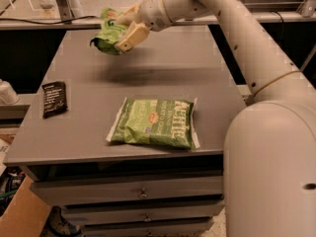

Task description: Move green rice chip bag near rxbar chocolate

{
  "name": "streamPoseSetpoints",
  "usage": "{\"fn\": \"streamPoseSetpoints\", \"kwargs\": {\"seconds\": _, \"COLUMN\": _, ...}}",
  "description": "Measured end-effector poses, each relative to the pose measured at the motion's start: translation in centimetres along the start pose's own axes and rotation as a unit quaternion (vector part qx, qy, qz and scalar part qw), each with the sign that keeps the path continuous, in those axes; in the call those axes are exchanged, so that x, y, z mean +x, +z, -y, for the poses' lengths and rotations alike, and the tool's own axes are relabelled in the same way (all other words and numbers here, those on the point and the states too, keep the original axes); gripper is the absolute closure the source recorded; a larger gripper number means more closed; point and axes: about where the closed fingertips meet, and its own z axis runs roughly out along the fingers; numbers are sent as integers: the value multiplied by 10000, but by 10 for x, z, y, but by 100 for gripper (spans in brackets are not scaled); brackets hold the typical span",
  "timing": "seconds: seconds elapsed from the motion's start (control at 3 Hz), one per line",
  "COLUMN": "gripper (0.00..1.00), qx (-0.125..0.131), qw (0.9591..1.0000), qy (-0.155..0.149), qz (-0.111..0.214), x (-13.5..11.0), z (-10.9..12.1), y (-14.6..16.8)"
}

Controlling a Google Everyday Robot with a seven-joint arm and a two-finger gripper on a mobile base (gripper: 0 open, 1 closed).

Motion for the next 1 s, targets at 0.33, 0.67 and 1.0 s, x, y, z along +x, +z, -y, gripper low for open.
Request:
{"fn": "streamPoseSetpoints", "kwargs": {"seconds": 0.33, "gripper": 100, "qx": -591, "qw": 9966, "qy": -496, "qz": 297, "x": -19, "z": -18, "y": 25}}
{"fn": "streamPoseSetpoints", "kwargs": {"seconds": 0.67, "gripper": 100, "qx": -893, "qw": 9923, "qy": -800, "qz": 306, "x": -26, "z": -33, "y": 39}}
{"fn": "streamPoseSetpoints", "kwargs": {"seconds": 1.0, "gripper": 100, "qx": -936, "qw": 9905, "qy": -997, "qz": 148, "x": -25, "z": -47, "y": 48}}
